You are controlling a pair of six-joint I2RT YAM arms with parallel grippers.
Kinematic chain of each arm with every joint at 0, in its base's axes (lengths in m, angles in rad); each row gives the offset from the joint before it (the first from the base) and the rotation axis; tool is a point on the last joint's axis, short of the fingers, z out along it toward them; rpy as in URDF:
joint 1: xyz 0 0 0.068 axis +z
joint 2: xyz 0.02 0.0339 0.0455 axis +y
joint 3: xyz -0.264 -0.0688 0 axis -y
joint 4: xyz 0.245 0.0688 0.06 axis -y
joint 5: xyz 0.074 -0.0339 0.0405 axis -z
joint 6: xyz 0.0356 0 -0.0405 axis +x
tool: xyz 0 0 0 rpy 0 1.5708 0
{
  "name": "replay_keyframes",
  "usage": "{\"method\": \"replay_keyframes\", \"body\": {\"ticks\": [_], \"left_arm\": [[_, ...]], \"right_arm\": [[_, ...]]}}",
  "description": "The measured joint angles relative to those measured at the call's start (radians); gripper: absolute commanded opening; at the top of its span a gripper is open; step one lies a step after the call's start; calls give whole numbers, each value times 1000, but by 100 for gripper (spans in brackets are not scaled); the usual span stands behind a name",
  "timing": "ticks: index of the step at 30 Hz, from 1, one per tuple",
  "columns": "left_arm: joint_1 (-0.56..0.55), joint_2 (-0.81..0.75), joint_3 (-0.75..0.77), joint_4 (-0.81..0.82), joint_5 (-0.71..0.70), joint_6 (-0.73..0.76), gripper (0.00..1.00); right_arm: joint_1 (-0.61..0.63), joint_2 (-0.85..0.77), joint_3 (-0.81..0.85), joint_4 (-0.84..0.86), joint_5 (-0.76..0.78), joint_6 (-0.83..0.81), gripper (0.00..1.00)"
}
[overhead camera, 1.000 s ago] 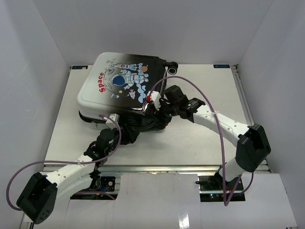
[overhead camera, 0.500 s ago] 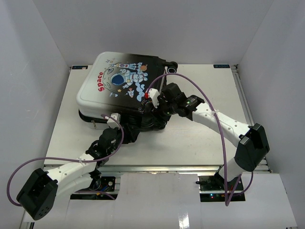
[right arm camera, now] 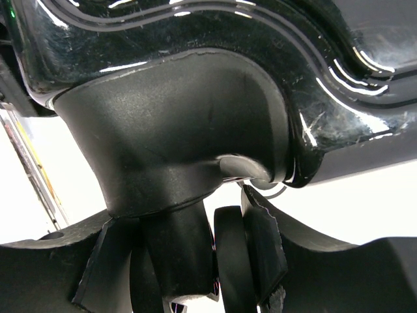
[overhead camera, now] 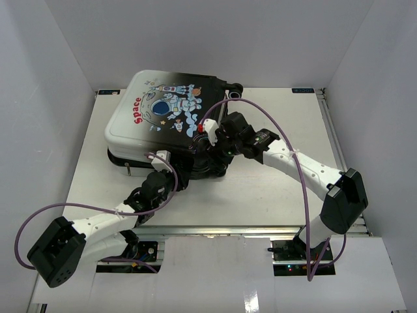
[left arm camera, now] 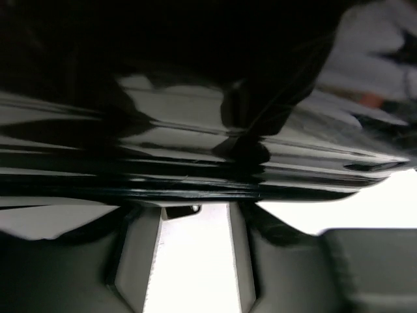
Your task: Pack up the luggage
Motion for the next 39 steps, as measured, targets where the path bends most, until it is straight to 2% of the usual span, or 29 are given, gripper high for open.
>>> {"method": "replay_keyframes", "body": {"ticks": [3, 5, 8, 15, 23, 26, 33, 39], "left_arm": [[-16, 28, 16, 2, -42, 12, 31], [-26, 45, 28, -2, -67, 17, 15], [-36, 66, 50, -16, -95, 18, 0], [-42, 75, 72, -50, -123, 7, 0], [-42, -73, -7, -73, -96, -31, 0], [-49, -82, -28, -55, -94, -35, 0], [-143, -43, -47, 31, -121, -26, 0], [-219, -18, -73, 92, -229, 3, 0]], "right_arm": [[0, 1, 0, 7, 1, 2, 8], [0, 2, 0, 12, 2, 3, 8], [0, 3, 0, 21, 6, 4, 8], [3, 3, -15, 57, 12, 21, 8], [14, -2, -35, 88, 9, 71, 8], [36, 7, -32, 91, 21, 96, 8], [102, 99, 95, 16, 69, 128, 8], [151, 154, 169, -41, 100, 145, 8]]}}
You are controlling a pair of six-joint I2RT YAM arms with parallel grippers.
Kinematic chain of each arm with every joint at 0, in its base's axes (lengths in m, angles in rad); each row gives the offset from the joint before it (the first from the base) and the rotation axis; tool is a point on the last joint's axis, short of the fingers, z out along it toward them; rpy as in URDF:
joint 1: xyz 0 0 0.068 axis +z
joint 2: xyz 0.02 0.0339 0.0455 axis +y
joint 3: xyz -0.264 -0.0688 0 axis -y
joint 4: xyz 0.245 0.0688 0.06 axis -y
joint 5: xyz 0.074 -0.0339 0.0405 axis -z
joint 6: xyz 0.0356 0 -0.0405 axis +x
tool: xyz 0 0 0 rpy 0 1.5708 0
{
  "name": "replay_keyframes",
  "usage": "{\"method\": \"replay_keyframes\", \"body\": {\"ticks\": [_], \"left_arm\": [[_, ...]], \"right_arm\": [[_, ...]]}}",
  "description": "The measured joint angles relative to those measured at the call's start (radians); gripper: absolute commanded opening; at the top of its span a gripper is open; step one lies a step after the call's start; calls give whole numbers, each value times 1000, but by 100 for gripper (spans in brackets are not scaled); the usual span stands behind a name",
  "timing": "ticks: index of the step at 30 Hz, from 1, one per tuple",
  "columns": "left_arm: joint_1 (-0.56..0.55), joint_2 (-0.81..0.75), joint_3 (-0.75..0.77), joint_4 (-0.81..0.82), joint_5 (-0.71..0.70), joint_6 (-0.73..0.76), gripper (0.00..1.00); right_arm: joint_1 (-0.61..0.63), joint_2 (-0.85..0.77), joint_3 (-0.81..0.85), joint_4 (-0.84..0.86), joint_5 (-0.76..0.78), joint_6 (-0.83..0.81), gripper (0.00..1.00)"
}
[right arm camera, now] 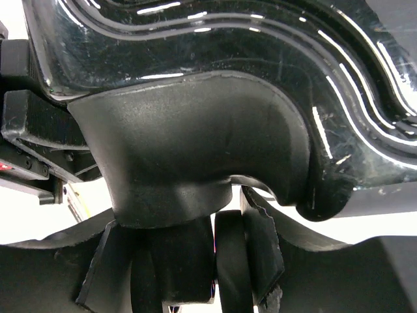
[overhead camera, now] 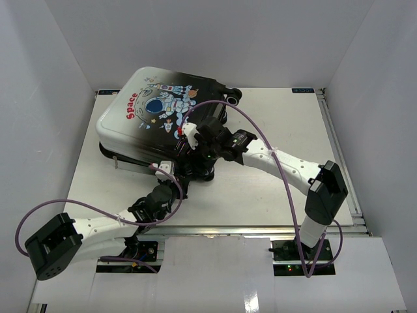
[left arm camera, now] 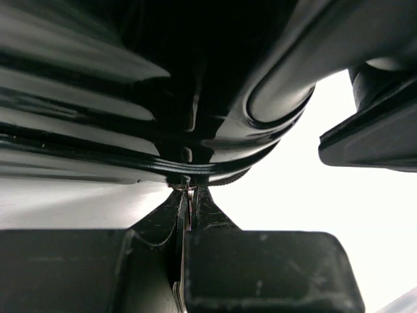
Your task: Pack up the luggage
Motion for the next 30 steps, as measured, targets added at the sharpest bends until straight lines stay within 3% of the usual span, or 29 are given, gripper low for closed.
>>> {"method": "replay_keyframes", "body": {"ticks": [11, 30], "left_arm": [[-38, 24, -107, 214, -75, 37, 0], [-145, 216, -108, 463, -226, 232, 0]], "right_arm": [[15, 36, 10, 0, -71, 77, 8], [12, 60, 44, -11, -111, 138, 11]]}}
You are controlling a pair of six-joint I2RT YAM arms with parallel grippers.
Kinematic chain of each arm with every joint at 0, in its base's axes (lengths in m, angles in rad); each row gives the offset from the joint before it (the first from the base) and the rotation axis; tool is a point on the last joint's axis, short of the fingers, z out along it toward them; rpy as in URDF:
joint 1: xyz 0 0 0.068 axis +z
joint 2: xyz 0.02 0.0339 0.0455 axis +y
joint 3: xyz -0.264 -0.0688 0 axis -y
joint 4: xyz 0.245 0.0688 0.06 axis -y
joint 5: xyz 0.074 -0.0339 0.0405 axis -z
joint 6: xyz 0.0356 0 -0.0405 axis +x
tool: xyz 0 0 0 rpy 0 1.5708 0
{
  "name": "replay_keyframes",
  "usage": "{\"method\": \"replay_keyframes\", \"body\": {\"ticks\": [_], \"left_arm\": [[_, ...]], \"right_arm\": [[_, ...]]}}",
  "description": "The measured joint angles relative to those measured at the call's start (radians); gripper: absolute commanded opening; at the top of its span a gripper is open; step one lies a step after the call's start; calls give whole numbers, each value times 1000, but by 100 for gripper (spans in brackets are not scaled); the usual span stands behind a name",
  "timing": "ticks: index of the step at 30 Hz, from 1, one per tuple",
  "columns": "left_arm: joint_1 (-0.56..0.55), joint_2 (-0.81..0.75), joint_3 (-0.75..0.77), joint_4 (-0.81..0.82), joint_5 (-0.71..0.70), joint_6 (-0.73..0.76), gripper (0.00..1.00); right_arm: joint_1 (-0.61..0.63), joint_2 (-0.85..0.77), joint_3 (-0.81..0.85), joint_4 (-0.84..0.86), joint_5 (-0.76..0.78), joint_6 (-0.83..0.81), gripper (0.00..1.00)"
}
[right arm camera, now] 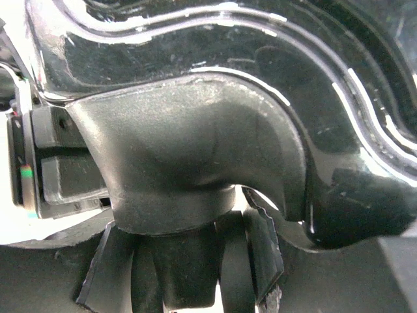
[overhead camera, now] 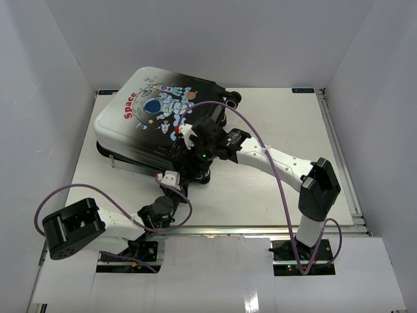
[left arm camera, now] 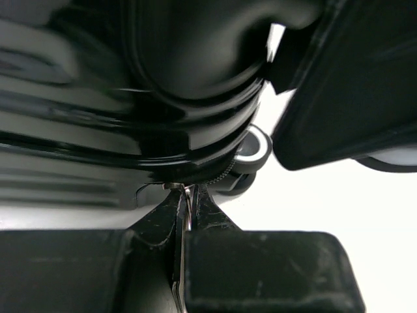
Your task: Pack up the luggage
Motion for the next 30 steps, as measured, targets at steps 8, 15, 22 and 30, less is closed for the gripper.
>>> {"method": "replay_keyframes", "body": {"ticks": [8, 15, 22, 30], "left_arm": [[-13, 11, -7, 48, -46, 5, 0], [-79, -465, -78, -303, -77, -134, 0], [-129, -676, -72, -415, -69, -236, 0], [-144, -644, -67, -413, -46, -275, 0]], "right_arm": [[5, 37, 54, -13, -5, 37, 67], [26, -44, -60, 106, 118, 47, 85], [-68, -196, -174, 138, 138, 50, 97], [-240, -280, -189, 251, 199, 31, 98]]}}
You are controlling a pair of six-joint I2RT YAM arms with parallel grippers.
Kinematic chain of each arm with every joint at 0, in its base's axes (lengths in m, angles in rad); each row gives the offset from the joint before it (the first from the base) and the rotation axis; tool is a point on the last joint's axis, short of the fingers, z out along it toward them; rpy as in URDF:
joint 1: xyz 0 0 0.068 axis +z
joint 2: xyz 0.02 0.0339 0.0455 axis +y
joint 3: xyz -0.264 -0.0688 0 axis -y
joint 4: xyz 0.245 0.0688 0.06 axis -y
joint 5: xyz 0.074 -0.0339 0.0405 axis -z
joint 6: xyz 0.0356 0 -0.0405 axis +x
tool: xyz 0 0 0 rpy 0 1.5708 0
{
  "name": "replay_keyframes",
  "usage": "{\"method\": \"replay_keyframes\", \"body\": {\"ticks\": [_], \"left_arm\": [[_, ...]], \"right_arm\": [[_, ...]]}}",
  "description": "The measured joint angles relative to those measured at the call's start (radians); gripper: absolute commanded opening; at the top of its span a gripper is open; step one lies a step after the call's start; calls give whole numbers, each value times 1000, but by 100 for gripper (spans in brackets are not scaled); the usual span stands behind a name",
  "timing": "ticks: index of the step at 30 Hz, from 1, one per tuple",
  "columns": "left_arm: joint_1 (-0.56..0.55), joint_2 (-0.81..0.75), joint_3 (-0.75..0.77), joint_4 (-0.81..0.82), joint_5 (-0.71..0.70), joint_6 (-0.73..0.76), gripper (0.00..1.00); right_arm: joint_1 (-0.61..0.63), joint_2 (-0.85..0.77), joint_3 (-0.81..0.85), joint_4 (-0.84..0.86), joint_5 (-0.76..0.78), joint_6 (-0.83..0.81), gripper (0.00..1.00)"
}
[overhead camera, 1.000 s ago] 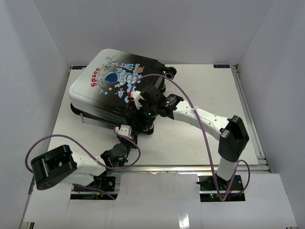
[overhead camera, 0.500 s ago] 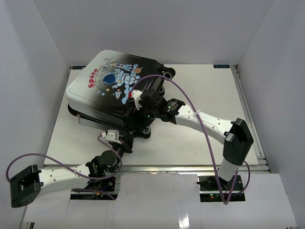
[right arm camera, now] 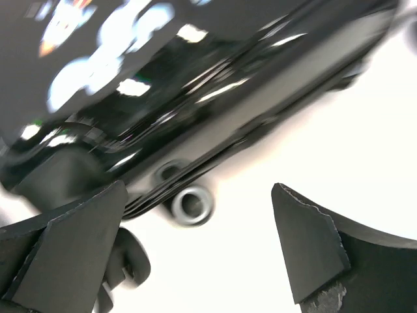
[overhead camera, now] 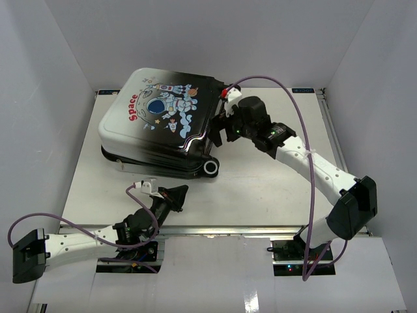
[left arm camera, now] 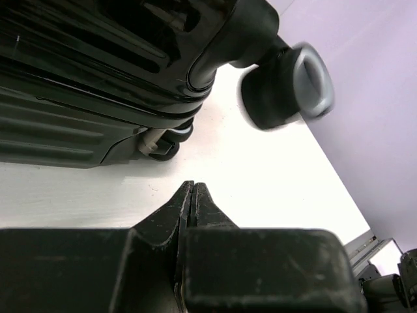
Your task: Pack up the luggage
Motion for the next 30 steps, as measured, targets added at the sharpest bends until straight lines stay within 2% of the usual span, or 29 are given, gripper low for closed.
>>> {"method": "replay_keyframes", "body": {"ticks": [5, 6, 7, 8, 10, 14, 19, 24, 30], "left_arm": [[0, 3, 0, -5, -3, -6, 0], [0, 9, 1, -4, -3, -5, 3], [0, 26, 2, -3, -3, 0, 16], [0, 50, 6, -4, -3, 7, 37], [0, 121, 27, -11, -3, 23, 51], [0, 330, 107, -2, -21, 53, 62], [5, 561, 206, 21, -68, 76, 65], [60, 643, 243, 62, -74, 82, 63], [129, 712, 251, 183, -71, 123, 63]], "right_arm": [[-62, -35, 0, 54, 39, 1, 98], [-64, -40, 0, 60, 41, 2, 98], [-64, -42, 0, 66, 42, 2, 98], [-64, -43, -3, 74, 42, 2, 98], [-63, -43, -15, 90, 40, 2, 97], [-63, -43, -52, 104, 32, 2, 97], [-63, -43, -93, 128, 20, 3, 97], [-64, -53, -132, 142, 16, 1, 97], [-90, -138, -207, 157, 13, -2, 97]]}}
